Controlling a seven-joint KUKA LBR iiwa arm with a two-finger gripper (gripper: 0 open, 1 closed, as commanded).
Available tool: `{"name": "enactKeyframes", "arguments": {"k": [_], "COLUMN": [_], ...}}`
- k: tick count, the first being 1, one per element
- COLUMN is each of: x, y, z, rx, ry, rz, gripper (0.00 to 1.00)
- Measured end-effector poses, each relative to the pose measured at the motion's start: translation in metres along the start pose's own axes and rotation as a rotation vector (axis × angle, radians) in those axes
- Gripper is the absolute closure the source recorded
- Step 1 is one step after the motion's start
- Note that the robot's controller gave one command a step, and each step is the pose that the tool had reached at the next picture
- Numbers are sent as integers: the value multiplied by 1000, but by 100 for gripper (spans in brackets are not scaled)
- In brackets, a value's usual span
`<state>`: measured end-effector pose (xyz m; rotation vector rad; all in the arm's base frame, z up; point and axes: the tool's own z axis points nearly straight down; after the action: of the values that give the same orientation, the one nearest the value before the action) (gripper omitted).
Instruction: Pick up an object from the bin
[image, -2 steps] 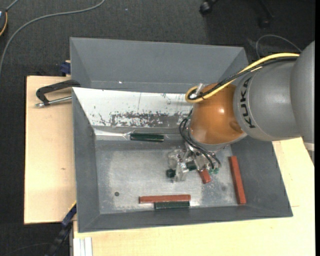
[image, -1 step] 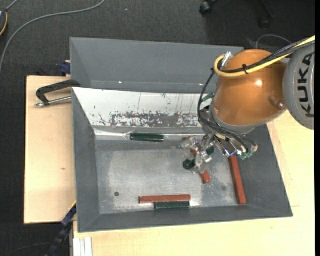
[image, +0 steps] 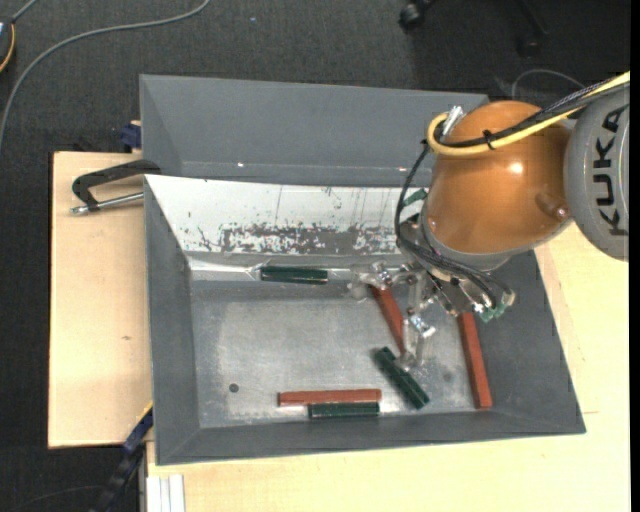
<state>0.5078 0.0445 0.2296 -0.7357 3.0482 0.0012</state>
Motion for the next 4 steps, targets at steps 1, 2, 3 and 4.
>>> {"name": "enactKeyframes", "arguments": {"k": [1, 2, 3, 4], "x": [23, 11, -50, -49], "y": [-66, -78, -98, -98], "z": [87, 161, 159, 159], "rx": [-2, -6, 1, -3], "ry": [6, 8, -2, 0], "rz": [-206, -499, -788, -787], "gripper": [0, 0, 0, 100]}}
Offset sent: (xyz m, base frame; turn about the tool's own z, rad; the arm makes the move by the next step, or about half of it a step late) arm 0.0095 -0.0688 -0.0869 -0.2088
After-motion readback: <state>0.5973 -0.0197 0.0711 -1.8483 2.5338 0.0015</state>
